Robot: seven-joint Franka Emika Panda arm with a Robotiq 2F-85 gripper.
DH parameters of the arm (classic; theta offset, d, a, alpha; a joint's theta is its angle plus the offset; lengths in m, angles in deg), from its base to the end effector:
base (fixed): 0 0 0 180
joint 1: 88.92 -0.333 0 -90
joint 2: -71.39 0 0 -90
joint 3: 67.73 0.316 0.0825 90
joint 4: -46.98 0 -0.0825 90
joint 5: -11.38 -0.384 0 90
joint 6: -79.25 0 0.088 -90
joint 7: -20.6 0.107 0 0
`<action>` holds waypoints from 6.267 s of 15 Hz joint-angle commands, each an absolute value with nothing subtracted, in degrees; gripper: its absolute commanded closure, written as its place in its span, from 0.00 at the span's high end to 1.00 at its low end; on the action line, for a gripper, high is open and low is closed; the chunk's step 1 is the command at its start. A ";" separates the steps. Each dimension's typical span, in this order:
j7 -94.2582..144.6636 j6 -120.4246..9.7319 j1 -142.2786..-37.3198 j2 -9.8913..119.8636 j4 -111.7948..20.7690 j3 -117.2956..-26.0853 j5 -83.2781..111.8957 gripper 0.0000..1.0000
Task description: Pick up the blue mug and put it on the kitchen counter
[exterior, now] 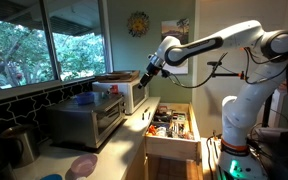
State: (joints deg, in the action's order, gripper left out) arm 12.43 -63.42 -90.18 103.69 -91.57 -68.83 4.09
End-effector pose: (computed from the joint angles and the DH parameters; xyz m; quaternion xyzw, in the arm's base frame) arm 0.4270 -0.0007 0.5820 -0.9479 -0.0328 -0.3148 0.0358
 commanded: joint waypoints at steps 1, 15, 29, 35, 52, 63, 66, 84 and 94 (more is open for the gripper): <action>12.97 -63.32 -90.94 103.04 -90.93 -69.51 4.82 1.00; 63.52 -69.18 -79.55 71.70 -56.69 -51.06 17.21 1.00; 70.83 -53.81 -90.14 65.24 -49.93 -61.57 18.64 1.00; 77.74 -51.22 -95.07 55.34 -36.58 -64.08 25.52 1.00; 74.49 -52.09 -97.22 47.45 -27.33 -65.88 18.37 0.77; 75.01 -50.71 -97.20 42.15 -20.24 -65.62 17.91 0.48; 75.16 -50.42 -97.16 41.74 -19.45 -65.65 17.90 0.23; 71.12 -24.66 -99.33 55.12 -24.97 -66.60 30.85 0.01; 99.02 -26.82 -100.13 72.66 -47.05 -66.51 41.18 0.01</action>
State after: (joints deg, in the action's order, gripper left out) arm 89.48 -25.26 -100.21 64.66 -35.70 -65.97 40.49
